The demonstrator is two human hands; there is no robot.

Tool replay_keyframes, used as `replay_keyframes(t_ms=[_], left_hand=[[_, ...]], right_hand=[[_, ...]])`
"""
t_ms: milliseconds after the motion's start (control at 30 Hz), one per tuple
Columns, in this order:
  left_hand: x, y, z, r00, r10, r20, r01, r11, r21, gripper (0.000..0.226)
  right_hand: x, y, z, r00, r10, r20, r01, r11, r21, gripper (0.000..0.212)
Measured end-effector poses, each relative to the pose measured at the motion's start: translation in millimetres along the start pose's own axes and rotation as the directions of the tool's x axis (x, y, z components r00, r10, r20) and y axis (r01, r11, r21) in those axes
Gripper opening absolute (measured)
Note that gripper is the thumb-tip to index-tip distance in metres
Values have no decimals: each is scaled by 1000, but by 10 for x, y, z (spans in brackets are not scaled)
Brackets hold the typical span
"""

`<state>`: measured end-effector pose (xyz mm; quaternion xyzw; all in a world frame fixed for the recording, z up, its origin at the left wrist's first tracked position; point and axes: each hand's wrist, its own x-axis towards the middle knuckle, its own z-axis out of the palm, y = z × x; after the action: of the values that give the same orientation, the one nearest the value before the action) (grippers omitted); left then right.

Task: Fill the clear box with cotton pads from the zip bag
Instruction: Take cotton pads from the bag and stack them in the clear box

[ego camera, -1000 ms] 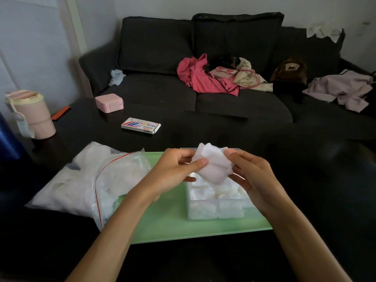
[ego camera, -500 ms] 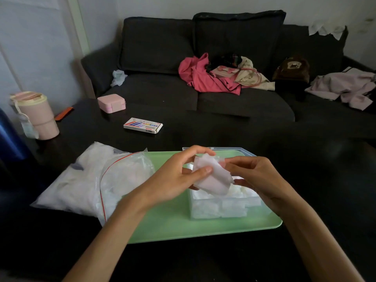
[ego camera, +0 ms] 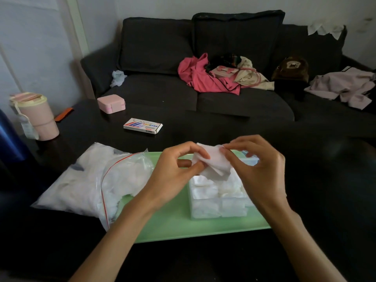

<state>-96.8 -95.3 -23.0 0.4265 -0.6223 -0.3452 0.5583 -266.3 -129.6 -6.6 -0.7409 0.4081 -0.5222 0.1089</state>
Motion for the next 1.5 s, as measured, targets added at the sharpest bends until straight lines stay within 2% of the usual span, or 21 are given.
replay_keyframes(t_ms=[67, 133, 267, 367, 433, 500, 633, 800, 833, 933, 1033, 1100, 1133, 1167, 1233, 1300, 1333, 1367, 1433, 1500], left_hand=[[13, -1, -7, 1000, -11, -28, 9, 998, -63, 17], [14, 3, -19, 999, -15, -43, 12, 997, -71, 15], [-4, 14, -27, 998, -10, -62, 8, 999, -42, 20], [-3, 12, -23, 993, -41, -108, 33, 996, -81, 18], [6, 13, -27, 986, -72, -148, 53, 990, -129, 19], [12, 10, -37, 983, -55, -174, 37, 994, -101, 24], [-17, 31, -25, 992, -6, -122, 3, 1000, -25, 19], [-22, 16, -20, 992, -47, -116, 39, 997, -69, 17], [-16, 12, -18, 990, -75, -121, 64, 994, -93, 17], [12, 3, -11, 976, -164, -143, 138, 975, -173, 14], [49, -1, -91, 945, -235, -227, 169, 947, -273, 11], [62, -7, -164, 929, -261, -262, 189, 944, -271, 11], [60, -10, -184, 924, -274, -268, 207, 946, -250, 12], [54, -20, -189, 919, -286, -272, 228, 947, -226, 13], [49, -45, -163, 911, -314, -266, 269, 943, -194, 16], [57, -61, -133, 903, -350, -248, 303, 930, -209, 18], [64, -64, -115, 899, -368, -236, 316, 921, -229, 19], [69, -62, -103, 895, -384, -226, 329, 912, -246, 20], [75, -52, -76, 889, -414, -195, 362, 897, -255, 23], [73, -38, -45, 886, -438, -150, 392, 882, -263, 24]], right_hand=[[-21, -14, 15, 976, -211, -49, 207, 975, -83, 7], [-36, -23, 24, 961, -274, -39, 270, 958, -96, 7], [-20, -18, 34, 961, -275, -29, 265, 945, -192, 12], [-16, -32, 46, 935, -351, -58, 323, 905, -277, 9], [-19, -56, 64, 924, -378, -64, 350, 900, -260, 8], [-8, -63, 73, 937, -346, -40, 329, 917, -228, 11], [15, -19, 65, 957, -291, 26, 289, 929, -231, 17], [-19, -22, 111, 949, -315, 35, 314, 922, -225, 11], [-31, -26, 123, 955, -292, 53, 297, 936, -188, 8], [-79, -51, 175, 991, -92, 98, 100, 992, -76, 8], [-21, -14, 121, 994, 90, -59, -87, 995, 56, 18], [84, 36, -34, 928, 306, -213, -239, 927, 290, 19], [138, 64, -121, 878, 417, -236, -295, 858, 421, 15], [175, 83, -198, 844, 497, -199, -341, 785, 518, 9], [188, 65, -267, 854, 518, 37, -426, 658, 621, 6], [152, -19, -212, 855, 378, 356, -514, 525, 678, 7], [122, -69, -171, 835, 293, 466, -549, 497, 672, 9], [102, -127, -133, 811, 225, 540, -573, 494, 654, 11], [81, -191, -59, 780, 174, 602, -591, 525, 613, 15], [78, -191, 9, 818, 224, 530, -534, 640, 552, 14]])
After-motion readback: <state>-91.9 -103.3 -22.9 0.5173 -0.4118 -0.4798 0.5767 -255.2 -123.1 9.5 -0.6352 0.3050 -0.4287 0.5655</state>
